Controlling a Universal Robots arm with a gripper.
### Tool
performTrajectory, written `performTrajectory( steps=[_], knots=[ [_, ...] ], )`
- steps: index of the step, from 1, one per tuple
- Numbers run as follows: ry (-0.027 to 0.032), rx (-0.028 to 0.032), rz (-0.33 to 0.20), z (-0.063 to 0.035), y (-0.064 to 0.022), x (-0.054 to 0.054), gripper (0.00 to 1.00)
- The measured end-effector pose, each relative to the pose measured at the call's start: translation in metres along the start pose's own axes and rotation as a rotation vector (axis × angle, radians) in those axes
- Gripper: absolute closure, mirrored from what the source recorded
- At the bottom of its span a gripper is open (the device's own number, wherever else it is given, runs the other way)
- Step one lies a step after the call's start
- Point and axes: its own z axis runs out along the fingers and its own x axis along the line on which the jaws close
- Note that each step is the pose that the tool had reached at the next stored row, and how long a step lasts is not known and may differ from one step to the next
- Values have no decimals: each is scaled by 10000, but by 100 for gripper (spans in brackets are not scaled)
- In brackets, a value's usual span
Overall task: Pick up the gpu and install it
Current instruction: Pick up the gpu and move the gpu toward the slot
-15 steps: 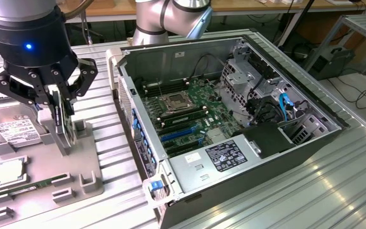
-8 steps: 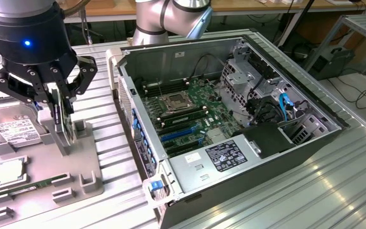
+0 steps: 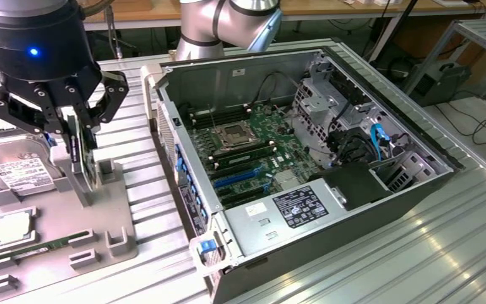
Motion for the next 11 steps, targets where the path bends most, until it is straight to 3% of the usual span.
performTrajectory(
  steps=[11],
  knots=[
    [1,0,0,-85,3,0,73]
  ],
)
